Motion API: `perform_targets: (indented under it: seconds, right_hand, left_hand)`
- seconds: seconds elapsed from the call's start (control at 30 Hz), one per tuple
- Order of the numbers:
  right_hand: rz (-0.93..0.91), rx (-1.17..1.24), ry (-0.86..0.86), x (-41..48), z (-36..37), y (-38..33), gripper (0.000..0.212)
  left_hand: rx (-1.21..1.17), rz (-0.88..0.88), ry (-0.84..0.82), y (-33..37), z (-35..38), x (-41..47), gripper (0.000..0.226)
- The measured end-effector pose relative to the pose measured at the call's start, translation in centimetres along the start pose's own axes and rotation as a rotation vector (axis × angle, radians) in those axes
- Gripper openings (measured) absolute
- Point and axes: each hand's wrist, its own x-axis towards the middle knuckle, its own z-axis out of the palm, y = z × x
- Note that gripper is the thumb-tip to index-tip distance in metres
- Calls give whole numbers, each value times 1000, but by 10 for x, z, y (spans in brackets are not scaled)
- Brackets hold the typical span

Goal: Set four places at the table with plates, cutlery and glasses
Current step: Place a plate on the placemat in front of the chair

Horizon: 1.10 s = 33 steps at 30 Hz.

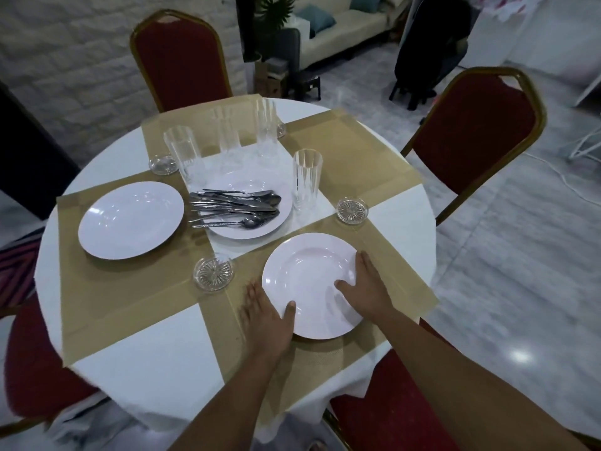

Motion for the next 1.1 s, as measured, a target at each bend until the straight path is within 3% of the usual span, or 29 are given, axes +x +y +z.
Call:
perform_targets:
  seconds: [0.13,0.2,1.1]
  right_hand:
    - [-7,18,30,0,-7,1,90]
    - [84,45,41,31,-27,46,89]
    - [85,0,46,53,-49,69,82]
  left_hand:
    - [58,29,14,3,1,-2,95]
    - [69,33,-68,38,48,12,95]
    - [158,31,-126,79,53,1,95]
